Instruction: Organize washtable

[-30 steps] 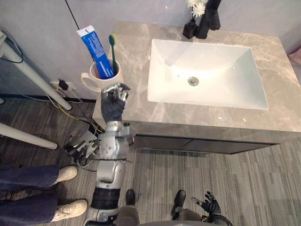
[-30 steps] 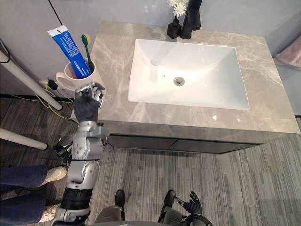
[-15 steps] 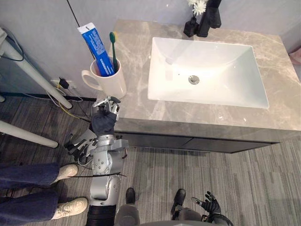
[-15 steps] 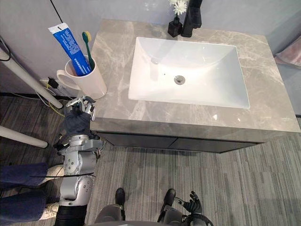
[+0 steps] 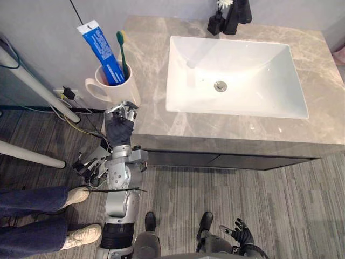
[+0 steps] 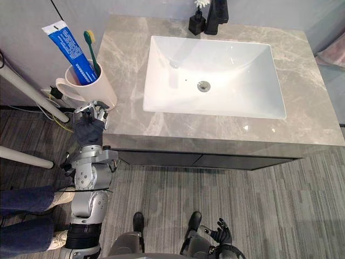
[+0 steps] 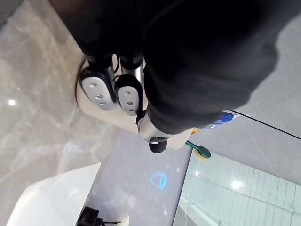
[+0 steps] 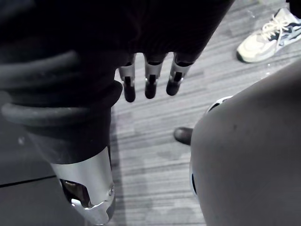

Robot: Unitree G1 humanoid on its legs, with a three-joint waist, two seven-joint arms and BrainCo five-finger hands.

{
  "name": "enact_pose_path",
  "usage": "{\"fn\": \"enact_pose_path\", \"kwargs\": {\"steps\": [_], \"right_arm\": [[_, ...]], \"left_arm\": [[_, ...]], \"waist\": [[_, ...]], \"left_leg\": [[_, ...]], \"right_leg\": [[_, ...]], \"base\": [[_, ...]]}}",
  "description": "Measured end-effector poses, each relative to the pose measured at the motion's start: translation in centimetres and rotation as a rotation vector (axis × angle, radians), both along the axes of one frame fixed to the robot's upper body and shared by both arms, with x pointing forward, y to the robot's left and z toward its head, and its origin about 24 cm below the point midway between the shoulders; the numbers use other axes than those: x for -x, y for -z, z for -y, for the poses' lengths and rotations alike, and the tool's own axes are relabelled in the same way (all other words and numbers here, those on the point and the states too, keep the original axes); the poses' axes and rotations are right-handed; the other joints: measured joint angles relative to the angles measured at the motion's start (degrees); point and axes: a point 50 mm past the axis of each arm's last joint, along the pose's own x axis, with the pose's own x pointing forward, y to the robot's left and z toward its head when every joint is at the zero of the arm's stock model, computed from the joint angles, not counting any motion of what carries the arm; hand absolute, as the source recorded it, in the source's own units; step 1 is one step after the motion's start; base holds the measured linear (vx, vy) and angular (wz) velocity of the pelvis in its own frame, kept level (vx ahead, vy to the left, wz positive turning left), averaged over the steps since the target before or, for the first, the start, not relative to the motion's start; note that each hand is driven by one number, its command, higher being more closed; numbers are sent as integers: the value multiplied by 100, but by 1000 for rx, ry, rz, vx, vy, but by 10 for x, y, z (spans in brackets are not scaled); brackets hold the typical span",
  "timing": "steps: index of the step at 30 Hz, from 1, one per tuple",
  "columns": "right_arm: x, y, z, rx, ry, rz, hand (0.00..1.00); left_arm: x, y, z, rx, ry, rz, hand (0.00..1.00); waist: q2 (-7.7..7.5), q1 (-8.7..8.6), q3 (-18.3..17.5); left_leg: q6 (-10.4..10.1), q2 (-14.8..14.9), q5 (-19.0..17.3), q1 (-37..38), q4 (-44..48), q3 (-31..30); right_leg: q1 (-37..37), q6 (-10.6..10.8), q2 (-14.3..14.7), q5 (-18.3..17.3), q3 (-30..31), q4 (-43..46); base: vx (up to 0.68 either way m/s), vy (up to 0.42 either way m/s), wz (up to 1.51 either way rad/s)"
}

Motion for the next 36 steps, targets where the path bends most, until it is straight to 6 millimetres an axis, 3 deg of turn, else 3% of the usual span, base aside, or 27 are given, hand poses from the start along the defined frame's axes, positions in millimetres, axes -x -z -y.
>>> {"fn": "enact_pose_path", "kwargs": {"steps": [8,20,32,36], "right_arm": [[-6,-2,-1,1,-9,29,0],[-14,-6,-4,-8,-35,61,0],[-21,-10,-7,-7,-59,99,0],[-23,-11,-7,-6,-63,106,0]], "left_arm": [[-1,-7,-10,-64,-83,18,100],[-1,-16,-21,-105,-168,57,100],[-15,-35,-24,-160,-218,102,100],[-22,-38,-27,-176,-225,101,100]], "waist": [[-95,-45,181],[-121,-141,265],[-172,-168,449],[-175,-258,450]], "left_leg": [[2,-1,-2,-40,13,34],[3,1,-2,-158,35,68],[4,3,-3,-226,115,76],[4,3,-3,-231,122,81]], "right_leg": [[-58,4,13,67,89,-54],[-198,-4,19,91,149,-54],[-254,-29,21,140,196,-54],[-262,-30,22,151,207,-54]], "base": [[-21,-11,-4],[-6,-5,-2],[-2,-1,0],[0,0,0]]}}
